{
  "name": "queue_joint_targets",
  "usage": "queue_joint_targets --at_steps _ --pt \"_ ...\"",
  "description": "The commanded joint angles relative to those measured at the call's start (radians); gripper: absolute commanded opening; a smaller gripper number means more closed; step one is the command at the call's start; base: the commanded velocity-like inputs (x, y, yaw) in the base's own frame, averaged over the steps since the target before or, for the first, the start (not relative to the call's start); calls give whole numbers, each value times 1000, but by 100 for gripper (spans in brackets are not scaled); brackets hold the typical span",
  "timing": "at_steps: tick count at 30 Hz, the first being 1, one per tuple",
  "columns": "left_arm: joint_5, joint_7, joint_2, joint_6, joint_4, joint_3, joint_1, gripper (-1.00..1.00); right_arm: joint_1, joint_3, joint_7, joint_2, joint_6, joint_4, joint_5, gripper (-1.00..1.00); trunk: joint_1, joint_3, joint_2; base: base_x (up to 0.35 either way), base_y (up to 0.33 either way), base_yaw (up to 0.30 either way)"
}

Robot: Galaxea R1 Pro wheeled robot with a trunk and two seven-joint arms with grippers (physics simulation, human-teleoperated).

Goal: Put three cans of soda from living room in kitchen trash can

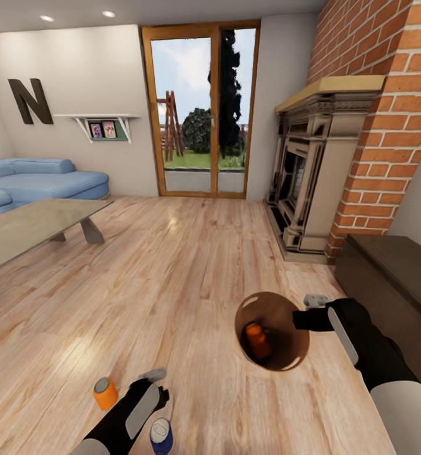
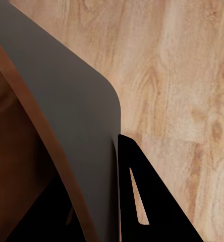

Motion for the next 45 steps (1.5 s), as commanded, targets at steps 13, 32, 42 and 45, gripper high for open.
queue_joint_targets --at_steps 13,32,42,45 --pt "-17 67 -25 54 14 -85 -61 100 10 -7 10 -18 2 -66 -32 -100 2 -19 -1 10 -4 -24" --pt "-29 -29 2 41 84 -84 -91 100 78 -1 12 -68 2 -250 -116 -100 11 -93 -6 0 0 -80" --pt "-30 -52 14 10 89 -86 -111 100 79 -2 12 -70 2 -261 -119 -100 15 -131 -8 0 0 0" --pt "-31 -57 14 7 91 -86 -112 100 79 -3 12 -70 2 -261 -120 -100 17 -143 -9 0 0 0"
